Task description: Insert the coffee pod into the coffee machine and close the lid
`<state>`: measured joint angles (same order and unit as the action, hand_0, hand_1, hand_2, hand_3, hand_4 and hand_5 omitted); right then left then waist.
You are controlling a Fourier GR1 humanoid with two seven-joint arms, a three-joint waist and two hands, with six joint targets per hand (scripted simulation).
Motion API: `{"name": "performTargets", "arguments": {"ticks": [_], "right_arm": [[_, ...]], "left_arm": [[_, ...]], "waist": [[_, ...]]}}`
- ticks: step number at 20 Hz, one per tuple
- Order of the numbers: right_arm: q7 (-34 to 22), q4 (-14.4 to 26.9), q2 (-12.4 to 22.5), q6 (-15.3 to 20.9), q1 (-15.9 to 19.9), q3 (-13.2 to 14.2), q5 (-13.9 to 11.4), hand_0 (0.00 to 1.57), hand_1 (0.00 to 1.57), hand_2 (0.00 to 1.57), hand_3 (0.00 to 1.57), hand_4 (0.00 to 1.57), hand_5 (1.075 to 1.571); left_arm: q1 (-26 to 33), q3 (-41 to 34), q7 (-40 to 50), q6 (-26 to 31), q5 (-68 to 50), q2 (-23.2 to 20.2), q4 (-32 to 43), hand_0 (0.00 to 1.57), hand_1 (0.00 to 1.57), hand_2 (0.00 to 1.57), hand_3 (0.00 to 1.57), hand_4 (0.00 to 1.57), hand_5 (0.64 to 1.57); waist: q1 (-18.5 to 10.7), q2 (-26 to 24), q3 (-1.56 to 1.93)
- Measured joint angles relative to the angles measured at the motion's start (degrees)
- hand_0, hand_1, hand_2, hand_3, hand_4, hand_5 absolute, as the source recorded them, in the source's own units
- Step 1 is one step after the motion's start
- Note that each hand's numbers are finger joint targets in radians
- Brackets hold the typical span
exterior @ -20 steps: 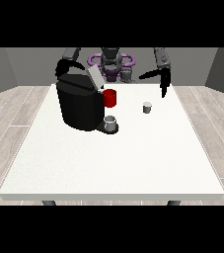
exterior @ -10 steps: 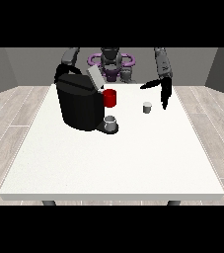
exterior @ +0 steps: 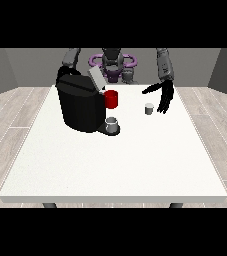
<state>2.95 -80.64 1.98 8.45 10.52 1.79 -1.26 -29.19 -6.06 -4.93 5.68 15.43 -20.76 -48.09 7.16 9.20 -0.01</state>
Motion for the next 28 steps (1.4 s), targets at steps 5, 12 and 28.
{"name": "performTargets", "arguments": {"ticks": [5,12,28], "right_arm": [[-0.8,-1.0,-0.5,0.3,0.5,-0.6,-0.1,0.00,0.00,0.00,0.00,0.45,1.571],[-1.6,-0.9,-0.7,0.8,2.1,-0.8,-0.5,0.00,0.00,0.00,0.00,0.49,1.571],[1.2,0.7,-0.7,0.0,2.0,0.5,1.8,0.00,0.00,0.00,0.00,0.42,1.571]], "left_arm": [[-0.4,0.8,-2.3,-2.1,3.6,-0.8,4.8,0.63,0.63,0.76,0.49,0.00,1.571],[-2.5,2.9,-4.2,-4.7,9.1,-1.8,8.8,0.65,0.65,0.79,0.53,0.00,1.571],[-6.4,4.3,-8.2,-14.8,17.8,-1.4,15.0,1.03,1.03,1.11,0.89,0.29,1.571]], "waist": [[0.9,0.7,0.00],[1.5,1.8,-0.01],[2.0,2.8,0.04]]}}
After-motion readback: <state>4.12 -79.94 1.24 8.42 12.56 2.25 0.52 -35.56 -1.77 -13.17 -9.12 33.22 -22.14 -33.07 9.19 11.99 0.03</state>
